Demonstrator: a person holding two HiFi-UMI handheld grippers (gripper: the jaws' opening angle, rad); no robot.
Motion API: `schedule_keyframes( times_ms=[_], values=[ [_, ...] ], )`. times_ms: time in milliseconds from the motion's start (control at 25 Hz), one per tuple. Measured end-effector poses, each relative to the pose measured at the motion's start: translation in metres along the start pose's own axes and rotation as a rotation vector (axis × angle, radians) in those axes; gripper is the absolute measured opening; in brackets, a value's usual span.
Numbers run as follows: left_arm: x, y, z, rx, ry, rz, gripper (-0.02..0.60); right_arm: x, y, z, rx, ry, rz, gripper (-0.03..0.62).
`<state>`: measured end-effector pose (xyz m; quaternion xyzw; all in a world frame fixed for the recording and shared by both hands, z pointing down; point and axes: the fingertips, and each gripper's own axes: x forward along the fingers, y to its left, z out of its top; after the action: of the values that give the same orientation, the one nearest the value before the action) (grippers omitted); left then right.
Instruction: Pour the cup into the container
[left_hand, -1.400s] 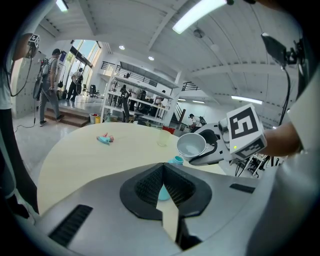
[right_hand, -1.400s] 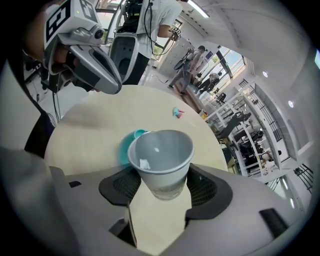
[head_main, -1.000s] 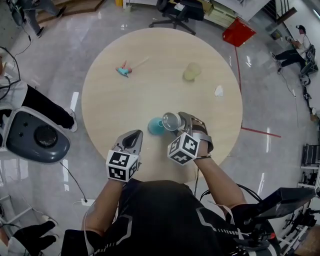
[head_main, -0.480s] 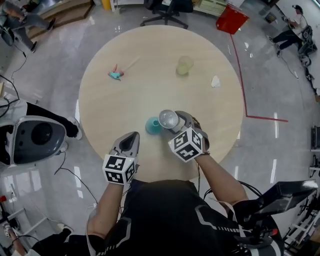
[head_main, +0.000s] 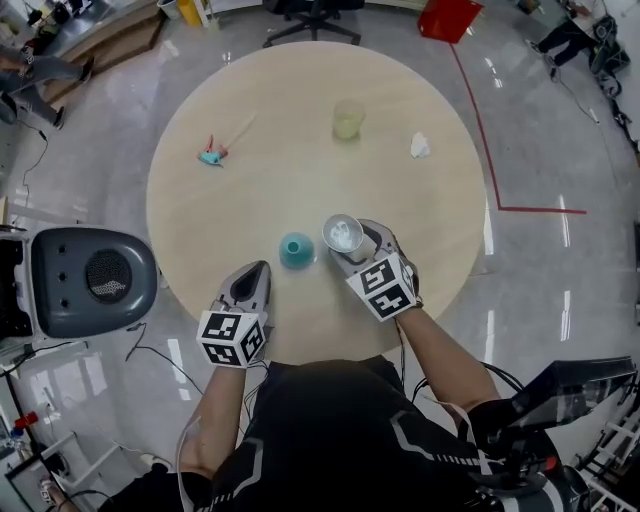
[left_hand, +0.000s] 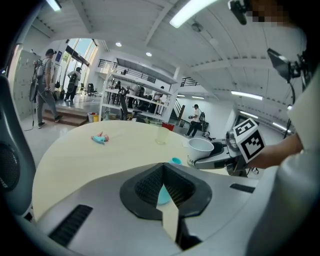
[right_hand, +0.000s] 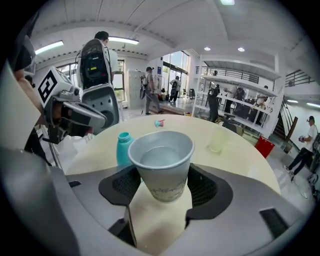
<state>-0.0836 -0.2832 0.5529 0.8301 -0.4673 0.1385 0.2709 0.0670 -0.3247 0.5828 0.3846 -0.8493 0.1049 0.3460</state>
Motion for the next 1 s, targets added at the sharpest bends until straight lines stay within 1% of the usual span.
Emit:
schedule_keyframes(
  times_ms=[200, 320, 480, 760, 920, 1000],
  values=[
    [0.005, -0.001, -0.007, -0.020, -0.010, 0.001, 0.000, -0.001, -0.006, -0.020, 0.061, -0.014, -0.017, 0.293],
    [0.010, 0.005, -0.004, -0.040, -0.022, 0.026, 0.001, 0.003, -0.013, -0.029, 0.119, -0.008, -0.020, 0.293],
    [0.018, 0.009, -0.015, -0.054, 0.002, 0.045, 0.001, 0.011, -0.016, -0.047, 0.183, 0.001, -0.014, 0.293],
    [0.020, 0.015, -0.043, -0.061, 0.048, 0.047, 0.002, 0.026, -0.002, -0.076, 0.211, -0.017, -0.003, 0.293],
    [0.023, 0.013, -0.046, -0.059, 0.065, 0.044, 0.002, 0.025, -0.004, -0.077, 0.229, -0.062, 0.012, 0.293],
    [0.027, 0.012, -0.047, -0.054, 0.071, 0.041, 0.001, 0.025, -0.006, -0.079, 0.237, -0.068, 0.017, 0.295]
  ],
)
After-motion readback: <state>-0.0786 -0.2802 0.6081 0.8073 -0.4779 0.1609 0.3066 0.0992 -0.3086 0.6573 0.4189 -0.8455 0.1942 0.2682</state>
